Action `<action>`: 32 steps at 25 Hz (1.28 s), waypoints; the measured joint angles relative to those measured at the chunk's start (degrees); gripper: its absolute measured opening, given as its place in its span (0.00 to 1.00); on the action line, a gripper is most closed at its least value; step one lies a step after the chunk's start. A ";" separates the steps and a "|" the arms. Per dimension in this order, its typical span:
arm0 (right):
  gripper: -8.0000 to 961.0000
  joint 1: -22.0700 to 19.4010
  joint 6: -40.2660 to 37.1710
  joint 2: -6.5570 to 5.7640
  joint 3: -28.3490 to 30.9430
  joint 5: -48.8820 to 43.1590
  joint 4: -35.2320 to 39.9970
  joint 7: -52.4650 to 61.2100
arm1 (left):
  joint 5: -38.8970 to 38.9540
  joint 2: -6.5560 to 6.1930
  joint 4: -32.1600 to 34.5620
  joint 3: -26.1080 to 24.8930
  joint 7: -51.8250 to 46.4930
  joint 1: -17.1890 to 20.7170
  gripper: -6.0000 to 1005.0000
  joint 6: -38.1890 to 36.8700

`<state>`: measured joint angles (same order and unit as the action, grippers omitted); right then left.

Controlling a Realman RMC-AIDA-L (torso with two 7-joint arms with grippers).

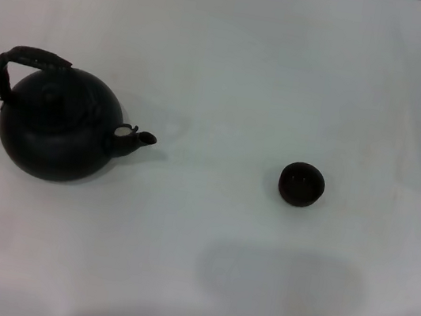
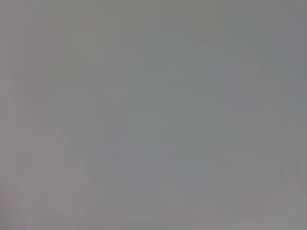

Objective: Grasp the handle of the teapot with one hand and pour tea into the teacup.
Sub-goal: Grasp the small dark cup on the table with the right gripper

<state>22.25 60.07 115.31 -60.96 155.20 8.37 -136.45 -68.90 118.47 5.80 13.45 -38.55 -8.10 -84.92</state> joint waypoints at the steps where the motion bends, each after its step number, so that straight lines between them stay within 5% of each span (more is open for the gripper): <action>1: 0.88 0.01 0.11 0.00 -0.10 -0.10 0.14 -0.45 | -0.53 0.00 0.18 0.00 -0.04 0.16 0.89 0.17; 18: 0.87 -0.58 2.28 -0.08 -0.29 -0.24 0.19 -15.59 | -1.30 0.17 -0.64 0.00 -3.62 2.03 0.89 1.62; 25: 0.87 -1.48 3.27 -0.85 -2.34 -3.89 4.06 -0.09 | -1.33 0.31 -0.91 0.00 -3.73 2.02 0.89 2.75; 32: 0.86 0.03 1.36 -4.65 -3.52 -25.32 16.93 24.47 | -1.30 0.35 -0.90 0.00 -3.73 1.77 0.89 2.76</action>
<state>22.27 61.42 110.66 -64.48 129.88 25.30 -111.98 -70.20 118.83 4.89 13.44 -42.28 -6.33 -82.16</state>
